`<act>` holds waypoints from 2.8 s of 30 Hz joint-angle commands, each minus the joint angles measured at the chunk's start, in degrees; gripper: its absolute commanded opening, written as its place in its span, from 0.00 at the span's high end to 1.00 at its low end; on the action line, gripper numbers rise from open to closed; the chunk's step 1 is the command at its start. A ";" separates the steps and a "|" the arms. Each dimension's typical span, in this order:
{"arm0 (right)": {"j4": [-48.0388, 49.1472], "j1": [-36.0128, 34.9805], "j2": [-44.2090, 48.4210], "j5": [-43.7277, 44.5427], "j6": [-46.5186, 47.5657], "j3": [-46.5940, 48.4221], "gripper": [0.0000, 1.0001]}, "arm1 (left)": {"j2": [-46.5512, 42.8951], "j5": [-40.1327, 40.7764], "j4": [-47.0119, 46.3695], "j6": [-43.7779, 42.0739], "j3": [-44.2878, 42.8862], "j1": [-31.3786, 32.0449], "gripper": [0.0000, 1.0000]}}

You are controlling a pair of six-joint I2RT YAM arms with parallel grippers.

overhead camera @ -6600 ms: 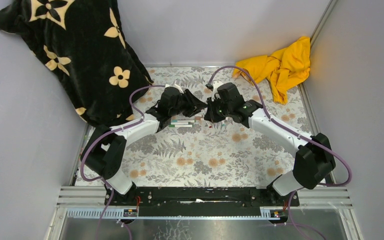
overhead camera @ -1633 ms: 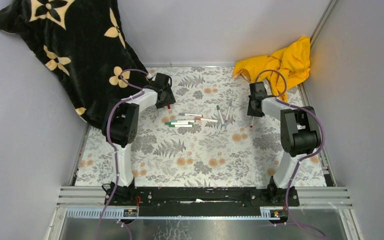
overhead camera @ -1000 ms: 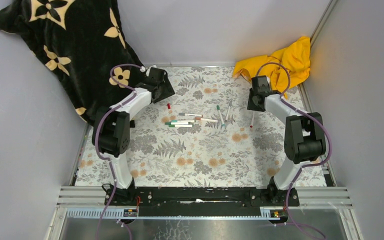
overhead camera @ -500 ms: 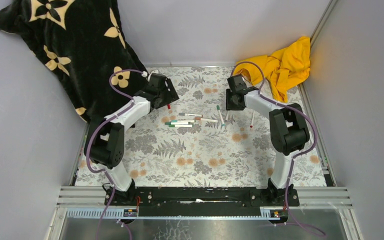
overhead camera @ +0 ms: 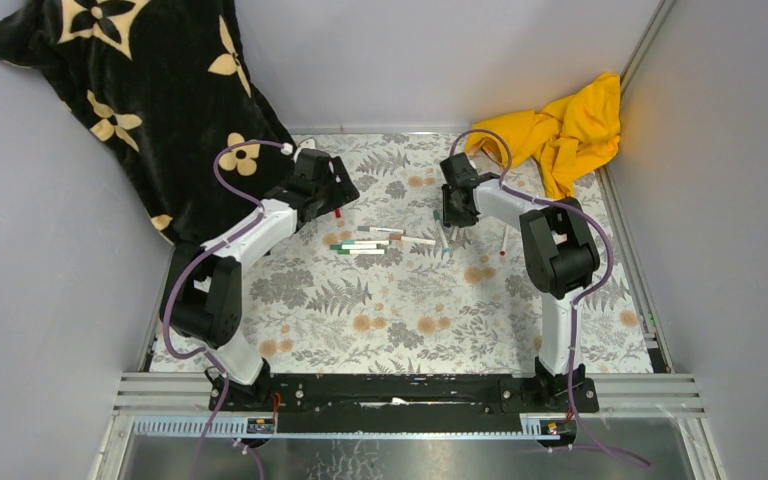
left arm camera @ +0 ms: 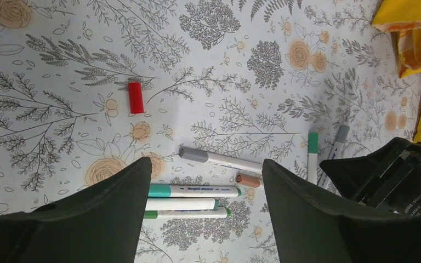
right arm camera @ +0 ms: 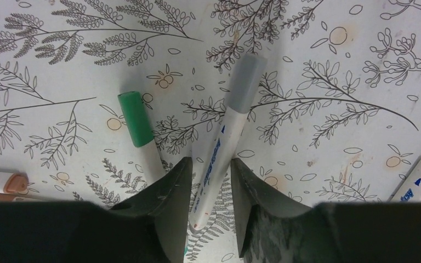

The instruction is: Open the pen caps

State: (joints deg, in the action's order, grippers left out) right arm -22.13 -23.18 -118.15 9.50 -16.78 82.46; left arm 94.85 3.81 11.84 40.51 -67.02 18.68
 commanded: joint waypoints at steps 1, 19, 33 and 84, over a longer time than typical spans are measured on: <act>-2.74 -0.38 -1.04 1.16 -1.23 -0.48 0.65 | -1.48 -0.30 -3.17 0.53 0.78 0.21 0.19; 2.78 -1.23 17.93 -8.24 6.11 -11.86 1.00 | 2.34 -18.41 -11.43 6.06 -0.04 0.82 0.15; 5.48 -5.75 25.43 -24.13 4.67 -12.47 1.00 | 7.95 -23.16 -13.90 10.20 -5.69 7.51 0.14; 10.59 -8.96 24.51 -24.90 2.05 -11.55 1.00 | 7.64 -23.87 -20.80 14.03 -0.39 10.08 1.00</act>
State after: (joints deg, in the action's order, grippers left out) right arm -14.26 -31.62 -94.96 -14.66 -14.41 70.96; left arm 103.94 -19.88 -6.09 55.13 -68.60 28.51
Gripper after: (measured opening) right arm 0.039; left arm 0.210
